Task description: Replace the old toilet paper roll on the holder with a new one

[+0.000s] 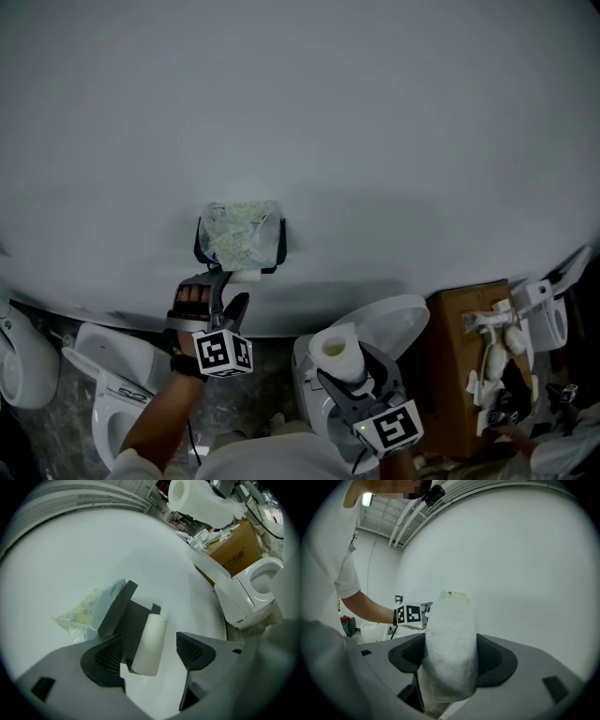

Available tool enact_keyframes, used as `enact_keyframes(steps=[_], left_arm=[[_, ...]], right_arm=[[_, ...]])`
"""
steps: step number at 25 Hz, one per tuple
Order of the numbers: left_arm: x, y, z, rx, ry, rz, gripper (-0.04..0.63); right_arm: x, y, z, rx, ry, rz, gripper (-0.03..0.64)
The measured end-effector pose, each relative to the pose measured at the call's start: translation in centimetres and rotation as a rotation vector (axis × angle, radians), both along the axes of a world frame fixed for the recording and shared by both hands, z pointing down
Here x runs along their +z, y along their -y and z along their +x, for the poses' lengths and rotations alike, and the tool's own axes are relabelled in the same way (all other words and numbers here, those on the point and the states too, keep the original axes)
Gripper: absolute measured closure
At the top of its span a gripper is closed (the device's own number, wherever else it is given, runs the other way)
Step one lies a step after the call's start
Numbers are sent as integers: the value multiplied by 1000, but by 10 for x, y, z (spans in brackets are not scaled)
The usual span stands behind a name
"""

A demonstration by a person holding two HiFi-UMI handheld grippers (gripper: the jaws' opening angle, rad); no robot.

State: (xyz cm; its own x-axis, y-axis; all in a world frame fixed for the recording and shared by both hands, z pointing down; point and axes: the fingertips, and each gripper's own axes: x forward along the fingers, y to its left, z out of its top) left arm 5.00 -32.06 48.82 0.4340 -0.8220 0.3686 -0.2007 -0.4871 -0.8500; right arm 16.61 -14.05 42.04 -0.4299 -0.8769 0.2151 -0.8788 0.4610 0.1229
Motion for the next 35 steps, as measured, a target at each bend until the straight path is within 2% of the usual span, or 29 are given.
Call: enact_keyframes(steps=[6,14,17,19,20,31,35], left_arm=[[8,9,6,-8,42,-6,259],[13,20,13,-6,75,27,286],[14,23,12,-17,96,31,313],[15,25,11,-17,111,33,370],[15,25,11,-14,115,34,376],[17,20,38,55,148,42,388],[15,18,45,64,138,40,390]], right_arm=[[17,-3,21,31,-17,-47,305],[14,3,22,14,16,-17,305],[19,3,26,13,22,-17,305],[25,1,30,21,11,-33,305],[27,1,31,25,6,-39,305],[32,6,38,24,22,-38,305],[31,8,37,21,34,-34,305]])
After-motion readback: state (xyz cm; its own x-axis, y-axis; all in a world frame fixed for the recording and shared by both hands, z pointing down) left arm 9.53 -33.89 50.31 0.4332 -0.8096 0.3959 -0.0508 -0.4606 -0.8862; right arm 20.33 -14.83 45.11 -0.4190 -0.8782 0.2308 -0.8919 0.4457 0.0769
